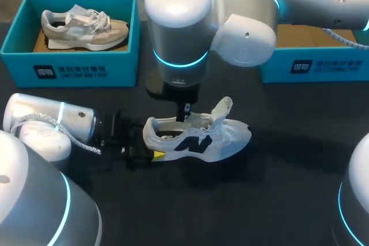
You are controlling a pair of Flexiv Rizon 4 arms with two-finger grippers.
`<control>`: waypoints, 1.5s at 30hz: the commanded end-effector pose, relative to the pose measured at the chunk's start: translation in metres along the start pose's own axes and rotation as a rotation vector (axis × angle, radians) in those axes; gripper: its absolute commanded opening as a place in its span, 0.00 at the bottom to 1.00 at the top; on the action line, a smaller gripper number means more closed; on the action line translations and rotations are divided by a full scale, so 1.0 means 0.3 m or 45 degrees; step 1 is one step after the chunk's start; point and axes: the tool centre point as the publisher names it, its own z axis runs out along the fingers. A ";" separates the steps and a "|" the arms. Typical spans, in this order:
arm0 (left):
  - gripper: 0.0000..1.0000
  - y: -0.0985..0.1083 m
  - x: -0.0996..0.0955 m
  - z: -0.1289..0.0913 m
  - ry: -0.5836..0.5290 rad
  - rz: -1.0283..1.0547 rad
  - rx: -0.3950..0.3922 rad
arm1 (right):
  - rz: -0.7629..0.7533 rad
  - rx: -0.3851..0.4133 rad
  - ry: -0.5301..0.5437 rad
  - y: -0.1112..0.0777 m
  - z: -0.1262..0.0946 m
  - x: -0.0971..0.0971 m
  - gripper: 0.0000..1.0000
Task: Take the shoe out of the shoebox, open the shoe tongue, remove and reinsert the insole, then place the shoe into the shoebox
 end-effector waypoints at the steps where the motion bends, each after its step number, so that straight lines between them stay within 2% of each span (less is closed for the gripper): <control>1: 0.00 0.014 -0.004 0.008 0.000 0.000 -0.003 | -0.001 -0.003 0.001 -0.003 0.002 -0.001 0.00; 5: 0.00 0.014 -0.004 0.008 0.000 0.000 -0.003 | -0.001 -0.003 0.001 -0.003 0.002 -0.001 0.00; 10: 0.00 0.014 -0.004 0.008 0.000 0.000 -0.003 | -0.051 0.002 0.000 0.001 0.049 -0.007 0.00; 15: 0.00 0.014 -0.004 0.008 0.000 0.000 -0.003 | -0.165 0.034 0.016 0.046 0.108 -0.006 0.00; 18: 0.00 0.014 -0.004 0.008 0.000 0.000 -0.003 | -0.192 0.005 0.038 0.072 0.136 -0.005 0.00; 20: 0.00 0.014 -0.004 0.008 0.000 0.000 -0.003 | -0.231 0.035 0.051 0.085 0.157 -0.003 0.00; 22: 0.00 0.014 -0.004 0.008 0.000 0.000 -0.003 | -0.246 0.020 0.057 0.091 0.174 -0.005 0.00; 25: 0.00 0.014 -0.004 0.008 0.000 0.000 -0.003 | -0.284 0.054 0.074 0.095 0.207 -0.004 0.00; 36: 0.00 0.014 -0.004 0.008 0.000 0.000 -0.003 | -0.285 0.061 0.173 0.022 0.306 0.036 0.00; 45: 0.00 0.014 -0.004 0.008 0.000 0.000 -0.003 | -0.256 0.074 0.176 -0.015 0.325 0.033 0.00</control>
